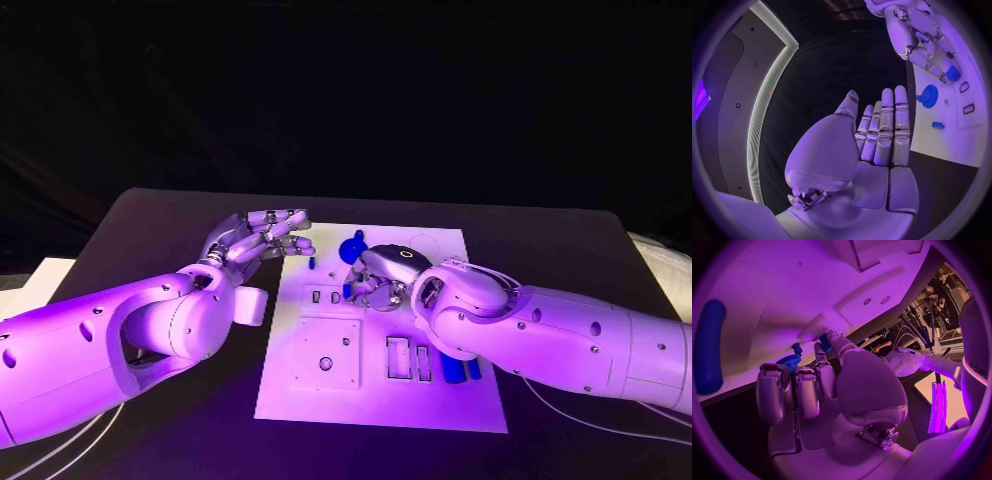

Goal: Assemble the parts on the task board

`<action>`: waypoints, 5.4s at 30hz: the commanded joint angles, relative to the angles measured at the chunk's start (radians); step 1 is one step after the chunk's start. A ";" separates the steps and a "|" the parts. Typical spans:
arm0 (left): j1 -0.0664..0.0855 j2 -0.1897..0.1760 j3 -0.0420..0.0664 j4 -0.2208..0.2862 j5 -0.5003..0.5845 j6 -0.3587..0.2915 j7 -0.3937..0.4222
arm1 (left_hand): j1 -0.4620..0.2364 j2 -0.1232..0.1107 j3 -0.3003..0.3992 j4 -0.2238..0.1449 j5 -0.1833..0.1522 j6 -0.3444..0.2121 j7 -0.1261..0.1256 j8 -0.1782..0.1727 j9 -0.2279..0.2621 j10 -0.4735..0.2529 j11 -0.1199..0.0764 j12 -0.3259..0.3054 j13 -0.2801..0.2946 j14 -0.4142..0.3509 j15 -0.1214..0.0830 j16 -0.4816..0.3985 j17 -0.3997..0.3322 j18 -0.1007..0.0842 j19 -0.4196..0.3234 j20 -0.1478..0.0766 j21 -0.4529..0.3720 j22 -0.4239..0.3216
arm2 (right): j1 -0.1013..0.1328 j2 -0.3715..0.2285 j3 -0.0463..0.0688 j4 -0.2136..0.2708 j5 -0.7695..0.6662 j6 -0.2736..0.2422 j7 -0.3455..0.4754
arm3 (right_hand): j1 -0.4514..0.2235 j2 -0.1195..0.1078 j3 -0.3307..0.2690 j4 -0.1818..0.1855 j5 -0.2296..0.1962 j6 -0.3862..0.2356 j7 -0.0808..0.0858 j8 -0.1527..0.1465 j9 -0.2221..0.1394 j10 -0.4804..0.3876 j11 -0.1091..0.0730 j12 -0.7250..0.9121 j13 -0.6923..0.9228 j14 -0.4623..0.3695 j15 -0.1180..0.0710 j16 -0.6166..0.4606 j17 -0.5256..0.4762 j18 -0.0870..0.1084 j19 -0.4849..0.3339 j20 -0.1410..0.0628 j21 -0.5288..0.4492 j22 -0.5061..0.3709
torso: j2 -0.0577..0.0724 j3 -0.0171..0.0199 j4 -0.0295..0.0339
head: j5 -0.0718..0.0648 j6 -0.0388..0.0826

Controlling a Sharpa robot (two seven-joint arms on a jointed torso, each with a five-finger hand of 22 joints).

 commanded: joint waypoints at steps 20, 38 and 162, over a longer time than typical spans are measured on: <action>0.000 0.001 0.001 0.001 0.000 0.022 0.002 | 0.005 0.002 0.002 -0.006 0.000 -0.002 -0.006 -0.006 0.000 -0.001 -0.001 -0.005 0.000 -0.006 0.002 -0.005 0.001 0.010 -0.005 0.001 0.004 0.001 | -0.018 0.008 -0.001 -0.006 -0.027 0.051 -0.024 | -0.018 -0.001 -0.001 0.008 -0.008 0.003 -0.005 -0.011 -0.002 -0.012 0.001 -0.018 0.099 0.092 -0.003 -0.007 0.196 -0.006 -0.003 -0.005 0.003 0.038 | -0.001 -0.0004 -0.0001 | 0.003 -0.010; 0.000 0.001 0.001 0.000 0.000 0.023 0.000 | 0.006 0.003 0.002 -0.009 0.000 -0.003 -0.006 -0.006 0.000 -0.001 -0.001 -0.006 -0.001 -0.006 0.002 -0.006 0.003 0.010 -0.006 0.001 0.005 0.002 | -0.018 0.006 -0.001 -0.004 -0.031 0.044 -0.036 | -0.048 -0.039 -0.014 0.015 -0.008 -0.066 0.022 -0.044 -0.019 -0.038 0.023 -0.066 0.070 0.089 0.015 -0.014 0.184 -0.006 -0.005 0.010 0.000 0.034 | -0.001 -0.0007 -0.0002 | 0.000 -0.010; 0.149 0.416 -0.021 -0.416 -1.009 0.645 -1.223 | -0.215 0.087 -0.216 0.182 -0.022 -0.001 -0.171 0.514 0.439 0.275 -0.174 1.110 1.040 0.334 -0.159 1.355 1.286 -0.128 0.376 -0.149 1.077 1.212 | 0.199 -0.362 0.016 0.147 0.675 -0.077 0.231 | 0.088 -0.045 -0.206 0.132 0.016 -0.191 0.046 -0.035 -0.020 -0.128 0.045 -0.232 -0.053 0.071 0.035 -0.065 0.105 0.004 -0.026 0.031 -0.029 -0.012 | -0.045 0.0250 -0.0299 | 0.016 -0.058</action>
